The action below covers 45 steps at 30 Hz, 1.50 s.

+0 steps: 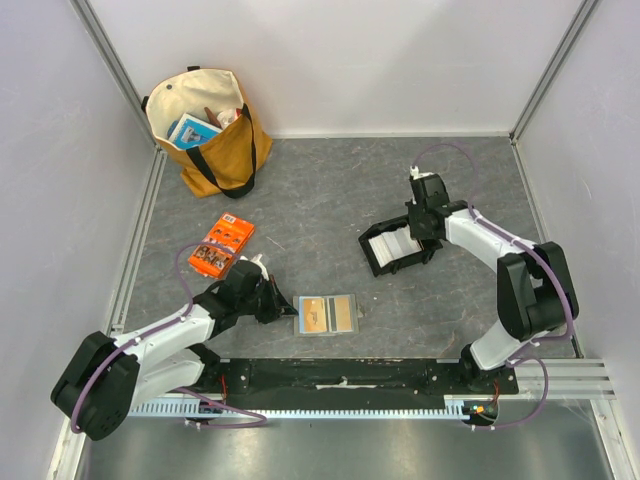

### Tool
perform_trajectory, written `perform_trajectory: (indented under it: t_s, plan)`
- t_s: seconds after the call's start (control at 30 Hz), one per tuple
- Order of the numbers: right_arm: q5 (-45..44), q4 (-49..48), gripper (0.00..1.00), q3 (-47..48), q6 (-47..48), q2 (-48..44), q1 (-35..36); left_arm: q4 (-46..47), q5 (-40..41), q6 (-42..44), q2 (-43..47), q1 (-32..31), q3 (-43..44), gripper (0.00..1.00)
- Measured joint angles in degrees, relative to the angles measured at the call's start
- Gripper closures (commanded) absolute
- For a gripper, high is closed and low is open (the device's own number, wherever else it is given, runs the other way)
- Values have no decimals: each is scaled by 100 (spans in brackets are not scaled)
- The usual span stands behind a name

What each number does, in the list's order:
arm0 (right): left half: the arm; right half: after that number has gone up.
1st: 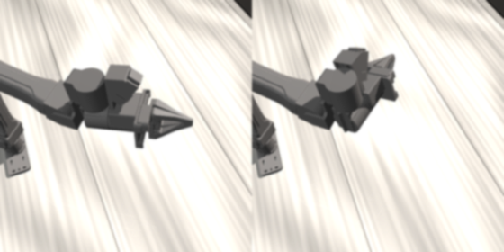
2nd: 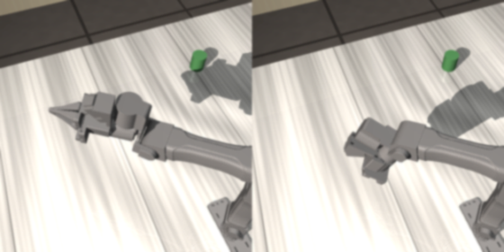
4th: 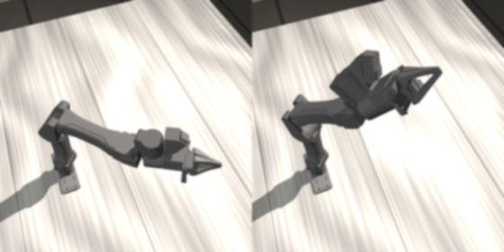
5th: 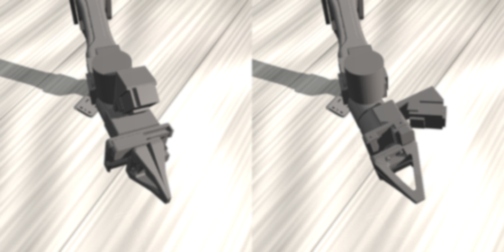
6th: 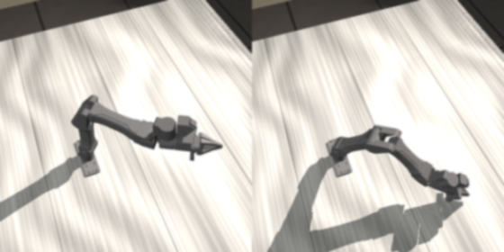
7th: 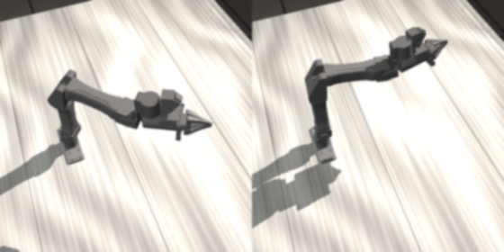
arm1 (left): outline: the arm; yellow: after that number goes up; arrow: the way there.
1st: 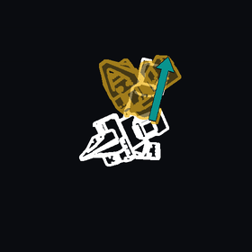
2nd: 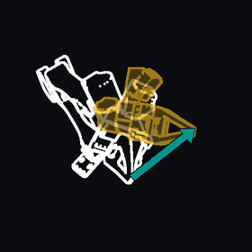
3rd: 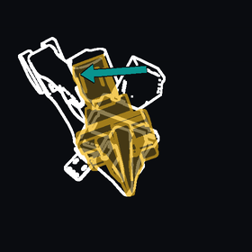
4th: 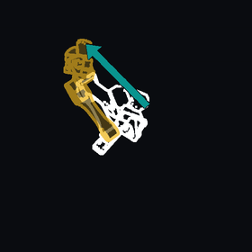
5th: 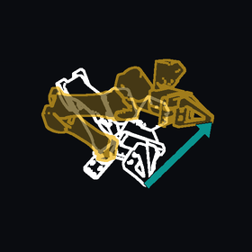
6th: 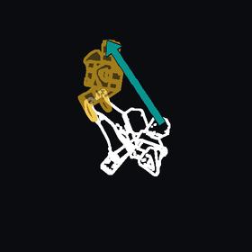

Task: Put the credit cards into the card holder
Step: Pick up the credit card from the storage box.

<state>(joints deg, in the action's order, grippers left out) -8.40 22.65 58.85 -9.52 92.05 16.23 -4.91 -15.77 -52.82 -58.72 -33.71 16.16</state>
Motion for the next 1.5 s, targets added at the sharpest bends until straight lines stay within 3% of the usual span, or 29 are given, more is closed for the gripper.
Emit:
perform_trajectory:
  t_s: [0.23,0.5,0.73,1.17,1.5]
  plan:
    - [-872,105,86,76,11,168,328,33,-28,0,0,0,0,98]
    - [-1370,278,78,83,-9,179,435,35,-48,0,0,22,0,98]
    - [-1375,463,100,166,26,361,444,39,-83,2,0,26,0,98]
    - [-918,691,100,662,168,-874,444,39,-83,2,2,26,0,98]
    - [-549,741,100,682,92,-861,439,39,-85,2,17,26,0,98]
